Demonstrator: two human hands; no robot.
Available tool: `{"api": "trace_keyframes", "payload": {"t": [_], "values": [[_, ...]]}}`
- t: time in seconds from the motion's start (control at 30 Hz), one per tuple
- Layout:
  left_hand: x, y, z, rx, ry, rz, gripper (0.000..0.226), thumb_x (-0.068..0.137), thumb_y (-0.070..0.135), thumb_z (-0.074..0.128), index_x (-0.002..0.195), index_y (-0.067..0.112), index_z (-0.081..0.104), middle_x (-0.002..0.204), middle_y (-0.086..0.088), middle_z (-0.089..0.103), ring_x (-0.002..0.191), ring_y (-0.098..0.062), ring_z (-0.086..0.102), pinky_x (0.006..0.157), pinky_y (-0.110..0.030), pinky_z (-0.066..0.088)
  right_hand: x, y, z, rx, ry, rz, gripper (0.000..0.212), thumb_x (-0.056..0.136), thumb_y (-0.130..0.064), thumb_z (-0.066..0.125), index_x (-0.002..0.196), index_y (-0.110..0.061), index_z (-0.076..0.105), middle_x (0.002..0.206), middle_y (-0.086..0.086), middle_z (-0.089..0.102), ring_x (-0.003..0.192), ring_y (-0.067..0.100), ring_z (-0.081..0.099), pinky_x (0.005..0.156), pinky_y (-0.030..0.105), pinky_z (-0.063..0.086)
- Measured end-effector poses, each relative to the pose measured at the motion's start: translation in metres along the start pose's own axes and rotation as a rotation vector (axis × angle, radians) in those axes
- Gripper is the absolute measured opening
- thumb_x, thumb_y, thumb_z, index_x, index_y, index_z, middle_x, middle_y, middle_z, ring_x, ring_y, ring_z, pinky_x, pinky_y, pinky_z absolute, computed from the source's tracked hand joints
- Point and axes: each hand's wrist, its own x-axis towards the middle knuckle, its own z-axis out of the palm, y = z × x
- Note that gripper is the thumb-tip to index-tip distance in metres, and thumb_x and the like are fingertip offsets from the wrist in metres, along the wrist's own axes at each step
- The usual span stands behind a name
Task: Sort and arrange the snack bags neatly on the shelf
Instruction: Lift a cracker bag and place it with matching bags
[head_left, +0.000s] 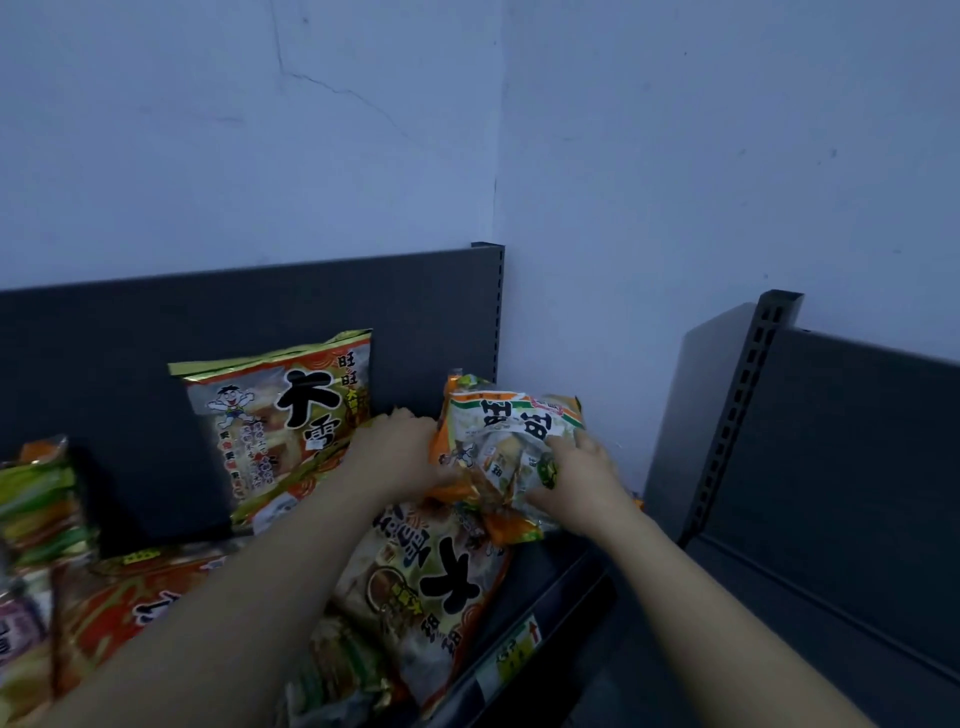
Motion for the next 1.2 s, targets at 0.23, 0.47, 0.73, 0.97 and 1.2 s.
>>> {"api": "trace_keyframes", "payload": {"t": [0.23, 0.47, 0.73, 0.97, 1.2], "values": [[-0.056, -0.058, -0.015, 0.020, 0.015, -0.117, 0.074, 0.077, 0.071, 0.059, 0.130, 0.021, 0.048, 0.128, -0.006, 0.052, 0.114, -0.028, 0.052, 0.086, -0.040, 0.049, -0.044, -0.042, 0.020, 0.007, 0.052, -0.064, 0.073, 0.081, -0.051, 0.067, 0.142, -0.023, 0.037, 0.146, 0.011, 0.034, 0.135, 0.031, 0.030, 0.109, 0.041, 0.031], [-0.081, -0.091, 0.002, -0.165, -0.144, -0.227, 0.101, 0.070, 0.069, 0.068, 0.147, 0.018, 0.027, 0.136, -0.004, 0.053, 0.117, -0.026, 0.054, 0.093, -0.041, 0.050, -0.089, -0.060, 0.063, 0.155, -0.229, 0.019, 0.080, 0.076, -0.062, 0.066, 0.145, -0.033, 0.036, 0.140, 0.007, 0.042, 0.118, 0.025, 0.053, 0.093, 0.036, 0.049], [-0.086, -0.090, -0.003, -0.450, -0.006, -0.218, 0.071, 0.079, 0.033, 0.078, 0.135, 0.013, 0.039, 0.123, -0.010, 0.059, 0.110, -0.029, 0.058, 0.091, -0.039, 0.050, -0.107, -0.061, 0.094, 0.515, -0.301, 0.110, 0.068, 0.082, -0.049, 0.068, 0.141, -0.024, 0.045, 0.135, 0.001, 0.057, 0.116, 0.018, 0.058, 0.092, 0.029, 0.048], [-0.109, -0.096, -0.045, -0.650, 0.309, -0.174, 0.011, 0.089, 0.020, 0.065, 0.091, 0.010, 0.062, 0.084, -0.004, 0.063, 0.081, -0.025, 0.060, 0.065, -0.034, 0.047, -0.115, -0.088, 0.086, 0.777, -0.350, 0.092, 0.025, 0.089, -0.039, 0.065, 0.108, -0.024, 0.066, 0.100, 0.001, 0.072, 0.075, 0.010, 0.065, 0.060, 0.021, 0.050], [-0.139, -0.099, -0.090, -0.860, 0.633, -0.100, 0.026, 0.094, 0.024, 0.058, 0.117, 0.014, 0.065, 0.105, 0.003, 0.063, 0.094, -0.012, 0.059, 0.072, -0.025, 0.043, -0.124, -0.115, 0.069, 0.953, -0.388, 0.033, 0.049, 0.093, -0.048, 0.056, 0.136, -0.029, 0.044, 0.069, -0.012, 0.053, 0.048, 0.005, 0.051, 0.053, 0.021, 0.042]]}}
